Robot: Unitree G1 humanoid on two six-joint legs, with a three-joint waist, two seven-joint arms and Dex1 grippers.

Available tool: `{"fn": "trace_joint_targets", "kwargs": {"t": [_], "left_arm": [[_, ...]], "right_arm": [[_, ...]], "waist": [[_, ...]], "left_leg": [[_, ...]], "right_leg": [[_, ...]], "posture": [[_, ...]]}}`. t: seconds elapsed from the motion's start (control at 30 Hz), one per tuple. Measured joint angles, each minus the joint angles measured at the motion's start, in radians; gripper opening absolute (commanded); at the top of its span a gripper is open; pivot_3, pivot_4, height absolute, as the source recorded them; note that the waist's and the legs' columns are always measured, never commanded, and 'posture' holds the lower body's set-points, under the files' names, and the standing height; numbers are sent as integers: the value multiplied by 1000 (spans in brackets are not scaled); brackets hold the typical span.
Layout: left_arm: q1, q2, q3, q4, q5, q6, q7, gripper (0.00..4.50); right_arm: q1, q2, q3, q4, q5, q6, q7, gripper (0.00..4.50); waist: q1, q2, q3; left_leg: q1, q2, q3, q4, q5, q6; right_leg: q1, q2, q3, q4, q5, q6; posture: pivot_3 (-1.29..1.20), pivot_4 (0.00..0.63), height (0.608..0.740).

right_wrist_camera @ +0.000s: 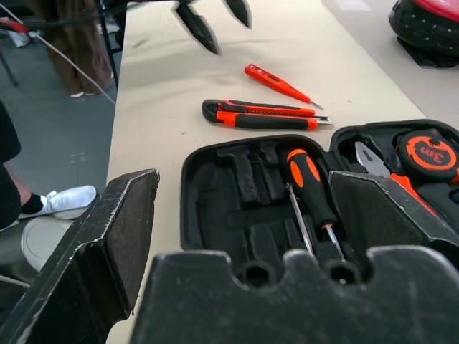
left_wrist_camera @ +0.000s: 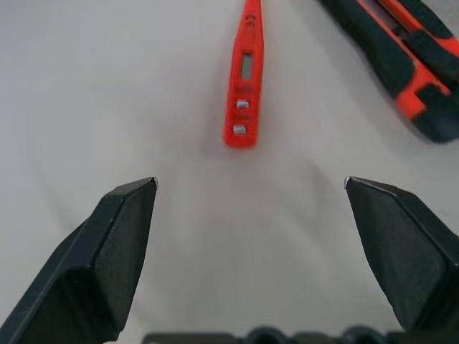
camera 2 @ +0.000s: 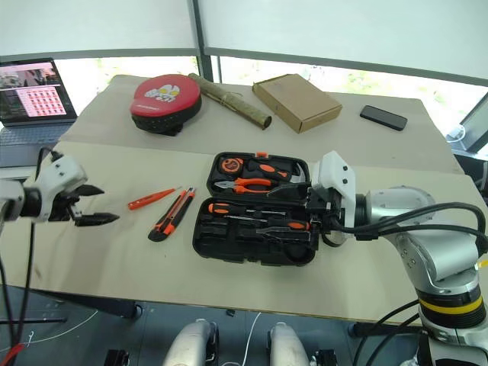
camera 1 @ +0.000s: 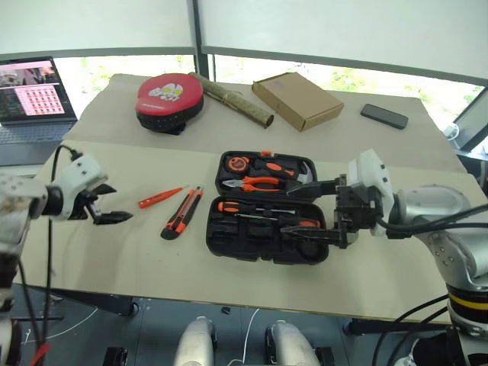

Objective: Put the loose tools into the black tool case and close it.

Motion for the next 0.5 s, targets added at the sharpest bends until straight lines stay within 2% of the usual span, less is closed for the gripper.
{"fn": "trace_joint_targets", "kwargs": {"t": [0.23, 0.47, 0.5], "left_arm": [[-356, -204, -251, 487, 238, -187, -96, 4500], [-472, -300, -292, 718, 347, -320, -61, 4500], [-491, -320, -292, 749, 358, -325, -57, 3979]], "right_arm": [[138, 6, -62, -145, 50, 27, -150, 4419], [172, 6, -85, -199, 119, 52, -246, 4419], [179, 5, -98, -210, 139, 58, -262, 4500]], "waist": [[-3, -2, 0], [-6, -3, 1], [-3, -3, 1]], "left_leg": [[-2, -1, -2, 1, 0, 0], [-2, -1, -3, 1, 0, 0], [-2, -1, -3, 2, 0, 0]], "right_leg": [[0, 0, 0, -1, 0, 1], [0, -1, 0, 0, 0, 2], [1, -1, 0, 0, 0, 2]], "posture": [[0, 150, 740], [0, 150, 740], [0, 150, 740]]}}
